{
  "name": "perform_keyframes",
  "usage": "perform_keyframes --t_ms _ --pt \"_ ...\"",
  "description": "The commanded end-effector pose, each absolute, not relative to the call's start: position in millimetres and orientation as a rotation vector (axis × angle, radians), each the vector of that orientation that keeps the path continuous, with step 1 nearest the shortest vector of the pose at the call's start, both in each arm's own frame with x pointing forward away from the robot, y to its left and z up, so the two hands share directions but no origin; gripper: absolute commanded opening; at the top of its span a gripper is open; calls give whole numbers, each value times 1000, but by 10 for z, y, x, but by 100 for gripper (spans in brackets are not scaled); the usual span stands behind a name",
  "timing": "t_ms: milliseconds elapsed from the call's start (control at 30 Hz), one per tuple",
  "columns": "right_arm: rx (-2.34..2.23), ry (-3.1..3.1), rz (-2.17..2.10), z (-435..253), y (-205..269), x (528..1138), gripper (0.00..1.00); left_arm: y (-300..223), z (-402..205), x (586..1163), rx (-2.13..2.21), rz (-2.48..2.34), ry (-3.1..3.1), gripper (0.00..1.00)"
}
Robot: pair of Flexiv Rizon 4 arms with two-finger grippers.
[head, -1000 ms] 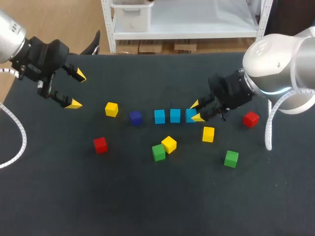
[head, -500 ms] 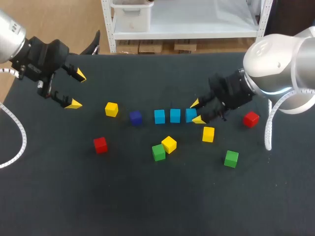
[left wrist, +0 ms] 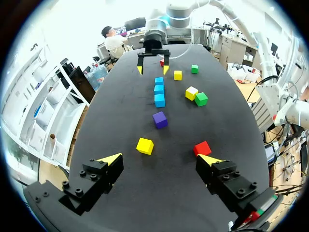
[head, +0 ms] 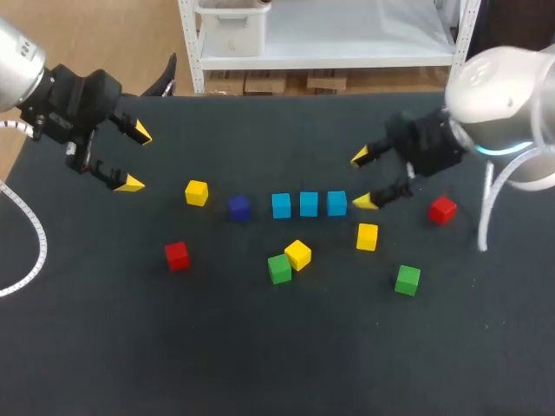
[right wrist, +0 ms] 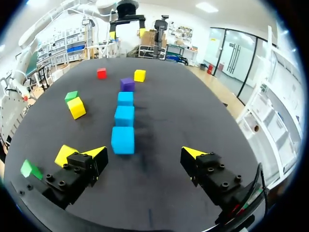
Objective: Place the blue cubes, place green cubes on the blue cubes, place the yellow cubes on the green cubes, then place the red cubes on the yellow cubes, and place purple cube on the red cubes.
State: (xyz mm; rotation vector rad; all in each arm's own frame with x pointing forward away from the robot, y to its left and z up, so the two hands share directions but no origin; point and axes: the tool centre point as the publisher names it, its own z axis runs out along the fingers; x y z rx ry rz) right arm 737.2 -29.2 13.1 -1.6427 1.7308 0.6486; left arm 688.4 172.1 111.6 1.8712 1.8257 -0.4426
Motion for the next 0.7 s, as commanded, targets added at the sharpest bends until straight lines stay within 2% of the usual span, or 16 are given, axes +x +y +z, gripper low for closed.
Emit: perform_keyframes --t_ms 33,367,700 --pt "-1643 1724 628 516 -654 7179 100 1730 1109 6877 1870 -442 1820 100" --pt "-2072 1382 792 973 -1152 6795 100 1730 1109 6877 1870 -442 1820 100" --pt "-2538 674 884 976 -1622 6405 100 1730 1109 6877 1870 -442 1820 100"
